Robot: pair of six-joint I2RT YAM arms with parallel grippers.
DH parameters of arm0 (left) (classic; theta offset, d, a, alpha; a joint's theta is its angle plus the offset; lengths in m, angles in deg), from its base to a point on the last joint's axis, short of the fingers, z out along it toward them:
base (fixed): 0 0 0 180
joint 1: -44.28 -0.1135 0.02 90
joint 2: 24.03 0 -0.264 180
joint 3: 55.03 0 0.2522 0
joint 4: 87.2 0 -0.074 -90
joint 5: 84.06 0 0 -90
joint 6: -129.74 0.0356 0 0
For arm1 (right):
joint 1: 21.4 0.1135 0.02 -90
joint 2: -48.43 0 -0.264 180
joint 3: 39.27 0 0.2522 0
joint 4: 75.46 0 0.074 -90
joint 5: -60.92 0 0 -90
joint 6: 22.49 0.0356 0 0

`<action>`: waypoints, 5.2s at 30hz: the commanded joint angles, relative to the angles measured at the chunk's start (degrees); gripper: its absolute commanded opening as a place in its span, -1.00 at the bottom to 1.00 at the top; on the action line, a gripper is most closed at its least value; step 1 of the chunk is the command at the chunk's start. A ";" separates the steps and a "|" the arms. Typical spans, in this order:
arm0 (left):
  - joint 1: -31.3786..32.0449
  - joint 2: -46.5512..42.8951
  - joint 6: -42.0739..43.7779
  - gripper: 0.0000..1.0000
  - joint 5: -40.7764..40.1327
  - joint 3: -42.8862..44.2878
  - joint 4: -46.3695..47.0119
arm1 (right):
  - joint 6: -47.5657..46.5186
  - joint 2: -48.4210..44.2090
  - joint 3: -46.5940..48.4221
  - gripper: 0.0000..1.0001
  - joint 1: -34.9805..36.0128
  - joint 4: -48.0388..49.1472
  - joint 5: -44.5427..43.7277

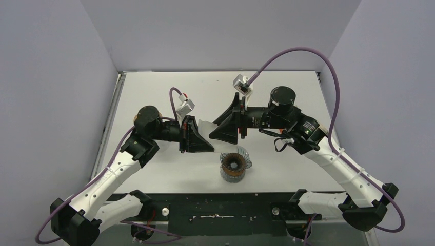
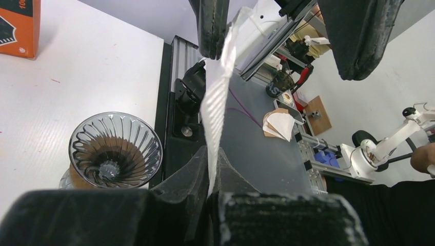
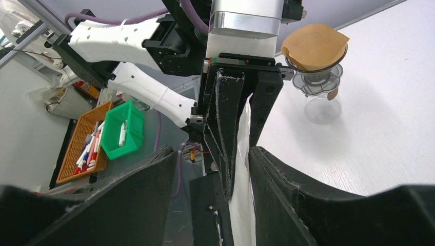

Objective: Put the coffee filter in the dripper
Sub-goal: Pick up the coffee filter from the coffee filter holder, then place the coffee filter in the coffee dripper.

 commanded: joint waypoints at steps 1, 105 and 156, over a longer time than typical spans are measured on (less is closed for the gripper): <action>0.27 -0.14 1.14 -1.00 0.29 1.53 0.17 | -1.12 -0.95 -0.04 0.08 0.67 0.44 -1.51; -1.34 -9.38 -29.13 0.41 -24.57 8.45 -2.43 | -97.34 -15.22 -17.77 -1.00 30.42 6.89 -51.76; -3.60 -4.13 -61.11 -0.33 -16.77 -1.11 16.48 | -109.88 -15.52 -12.99 -1.00 32.03 0.24 -38.31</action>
